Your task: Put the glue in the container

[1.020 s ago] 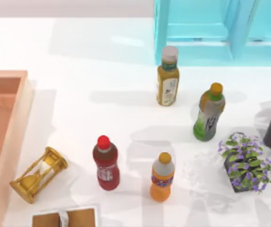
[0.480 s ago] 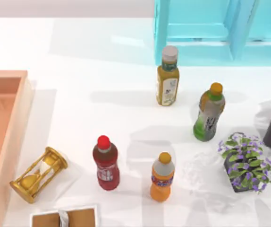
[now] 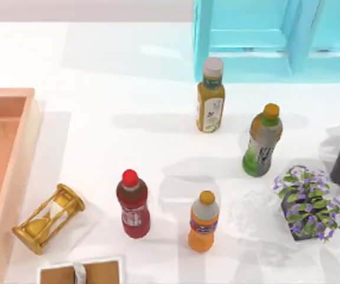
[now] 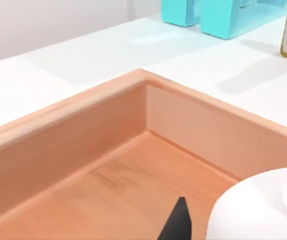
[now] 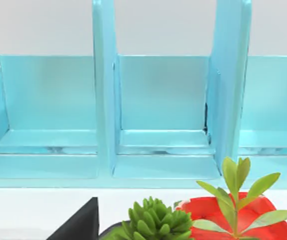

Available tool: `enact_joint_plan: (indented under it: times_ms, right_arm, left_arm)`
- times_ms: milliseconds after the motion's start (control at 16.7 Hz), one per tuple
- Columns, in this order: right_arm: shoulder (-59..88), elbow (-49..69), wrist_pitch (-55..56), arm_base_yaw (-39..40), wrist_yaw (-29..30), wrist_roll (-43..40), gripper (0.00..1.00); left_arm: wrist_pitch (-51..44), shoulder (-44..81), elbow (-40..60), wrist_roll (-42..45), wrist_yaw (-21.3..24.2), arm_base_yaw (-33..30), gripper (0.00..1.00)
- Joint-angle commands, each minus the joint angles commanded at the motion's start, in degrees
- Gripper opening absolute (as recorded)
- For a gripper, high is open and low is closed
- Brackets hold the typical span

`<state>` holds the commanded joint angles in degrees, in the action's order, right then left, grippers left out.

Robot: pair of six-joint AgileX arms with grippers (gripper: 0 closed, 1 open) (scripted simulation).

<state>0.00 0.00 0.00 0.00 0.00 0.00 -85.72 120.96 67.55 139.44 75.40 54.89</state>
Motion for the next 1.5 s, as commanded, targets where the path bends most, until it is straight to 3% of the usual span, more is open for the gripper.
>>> enact_joint_plan:
  times_ms: [420,1140,1500]
  right_arm:
    - [0.0,0.0,0.0,0.0,0.0,0.0,1.0]
    - [0.0,0.0,0.0,0.0,0.0,0.0,1.0]
    - [0.0,0.0,0.0,0.0,0.0,0.0,1.0]
  left_arm:
    - [4.0,-1.4,-1.4,-3.7,0.5,-1.6,0.0]
    - [46.2,-7.2,-12.0,-40.6,4.1,-9.3,0.0]
    - [51.6,-8.1,-14.5,-46.0,5.3,-11.0,0.0]
